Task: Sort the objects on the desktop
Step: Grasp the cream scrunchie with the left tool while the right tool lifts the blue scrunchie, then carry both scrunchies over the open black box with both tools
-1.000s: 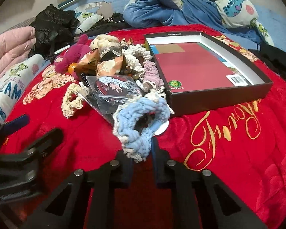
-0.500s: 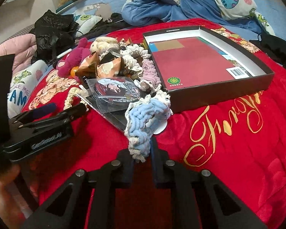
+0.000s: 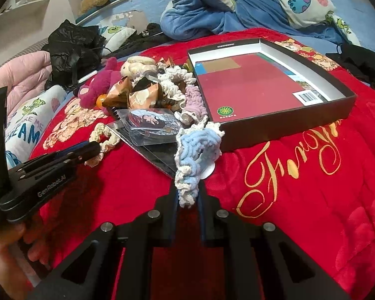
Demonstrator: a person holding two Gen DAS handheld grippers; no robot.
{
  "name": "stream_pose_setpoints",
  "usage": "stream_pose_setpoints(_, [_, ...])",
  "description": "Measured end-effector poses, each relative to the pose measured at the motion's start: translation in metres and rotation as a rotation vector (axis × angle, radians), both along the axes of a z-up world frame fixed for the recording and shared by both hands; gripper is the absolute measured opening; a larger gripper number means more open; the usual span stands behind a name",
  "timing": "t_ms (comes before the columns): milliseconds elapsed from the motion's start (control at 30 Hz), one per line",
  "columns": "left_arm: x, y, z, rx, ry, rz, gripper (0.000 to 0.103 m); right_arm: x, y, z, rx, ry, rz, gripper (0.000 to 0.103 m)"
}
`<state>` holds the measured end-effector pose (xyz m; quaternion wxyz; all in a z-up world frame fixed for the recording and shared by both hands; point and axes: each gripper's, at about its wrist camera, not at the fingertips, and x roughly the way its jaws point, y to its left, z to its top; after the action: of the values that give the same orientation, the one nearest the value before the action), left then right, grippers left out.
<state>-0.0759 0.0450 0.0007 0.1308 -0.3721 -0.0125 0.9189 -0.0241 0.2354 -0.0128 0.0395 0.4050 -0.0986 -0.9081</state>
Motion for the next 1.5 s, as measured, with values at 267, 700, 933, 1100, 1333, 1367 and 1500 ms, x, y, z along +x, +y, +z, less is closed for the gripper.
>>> stream_pose_setpoints(267, [0.016,-0.008,0.008,0.01,0.043,0.028,0.014,0.01,0.002,0.007,-0.002,0.049,0.004,0.013])
stream_pose_setpoints(700, [0.046,-0.01,0.028,0.038,0.117,0.022,0.014,0.021,0.0,0.017,-0.002,0.098,0.027,0.011])
stream_pose_setpoints(933, [0.059,-0.006,0.039,0.031,0.146,0.005,0.013,0.032,0.004,0.029,-0.027,0.17,0.017,0.011])
stream_pose_setpoints(1100, [0.073,0.005,0.049,0.042,0.175,-0.014,0.013,0.041,0.001,0.04,-0.034,0.232,0.028,0.011])
stream_pose_setpoints(1333, [0.081,0.019,0.051,0.027,0.179,-0.045,0.013,0.045,-0.005,0.047,-0.035,0.271,0.044,0.011])
stream_pose_setpoints(1367, [0.081,0.02,0.051,0.026,0.177,-0.048,0.013,0.046,-0.004,0.047,-0.037,0.272,0.047,0.011])
stream_pose_setpoints(1500, [0.083,0.021,0.054,0.03,0.183,-0.044,0.013,0.046,-0.005,0.047,-0.034,0.272,0.044,0.011])
